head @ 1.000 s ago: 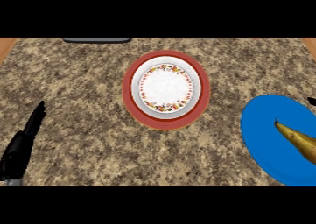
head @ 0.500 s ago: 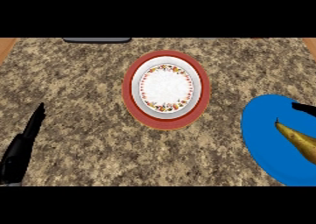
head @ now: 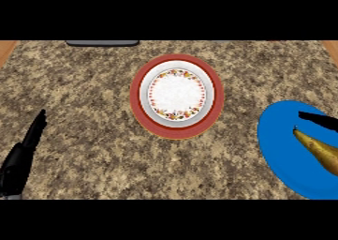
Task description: Pick the pear from the plate and place it in the plate
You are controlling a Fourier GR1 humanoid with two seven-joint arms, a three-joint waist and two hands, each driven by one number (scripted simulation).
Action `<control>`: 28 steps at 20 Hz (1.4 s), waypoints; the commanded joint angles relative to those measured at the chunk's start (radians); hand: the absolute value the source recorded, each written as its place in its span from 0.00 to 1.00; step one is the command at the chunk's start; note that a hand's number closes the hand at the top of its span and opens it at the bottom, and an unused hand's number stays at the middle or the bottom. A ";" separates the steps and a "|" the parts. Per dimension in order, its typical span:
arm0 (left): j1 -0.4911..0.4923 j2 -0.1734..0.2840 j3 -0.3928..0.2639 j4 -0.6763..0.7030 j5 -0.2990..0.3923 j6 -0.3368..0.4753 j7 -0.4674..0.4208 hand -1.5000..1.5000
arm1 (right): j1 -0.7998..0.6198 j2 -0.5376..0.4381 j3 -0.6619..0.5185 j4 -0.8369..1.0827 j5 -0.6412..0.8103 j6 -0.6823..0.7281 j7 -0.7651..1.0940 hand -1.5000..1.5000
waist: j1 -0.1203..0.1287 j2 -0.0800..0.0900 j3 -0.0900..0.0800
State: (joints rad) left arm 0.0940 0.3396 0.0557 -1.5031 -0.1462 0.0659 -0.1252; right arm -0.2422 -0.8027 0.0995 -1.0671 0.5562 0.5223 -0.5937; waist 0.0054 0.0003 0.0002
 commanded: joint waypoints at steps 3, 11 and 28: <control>0.051 -0.003 0.011 -0.066 0.015 -0.046 0.004 0.50 | -0.036 0.037 0.008 0.113 0.032 0.015 -0.130 1.00 | 0.008 0.000 0.000; -0.053 -0.018 0.051 0.079 -0.009 -0.041 -0.029 0.50 | -0.071 0.074 0.012 0.147 0.044 -0.044 -0.177 1.00 | 0.000 0.001 0.000; -0.078 -0.035 -0.001 0.023 -0.043 -0.051 0.000 0.50 | -0.641 0.154 -0.108 0.640 0.215 -0.522 0.124 1.00 | 0.071 0.026 0.004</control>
State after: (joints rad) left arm 0.0057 0.3001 0.0505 -1.4850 -0.1815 0.0129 -0.1168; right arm -0.8145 -0.6573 0.0306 -0.5056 0.7653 0.1054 -0.4475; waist 0.0848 0.0294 0.0039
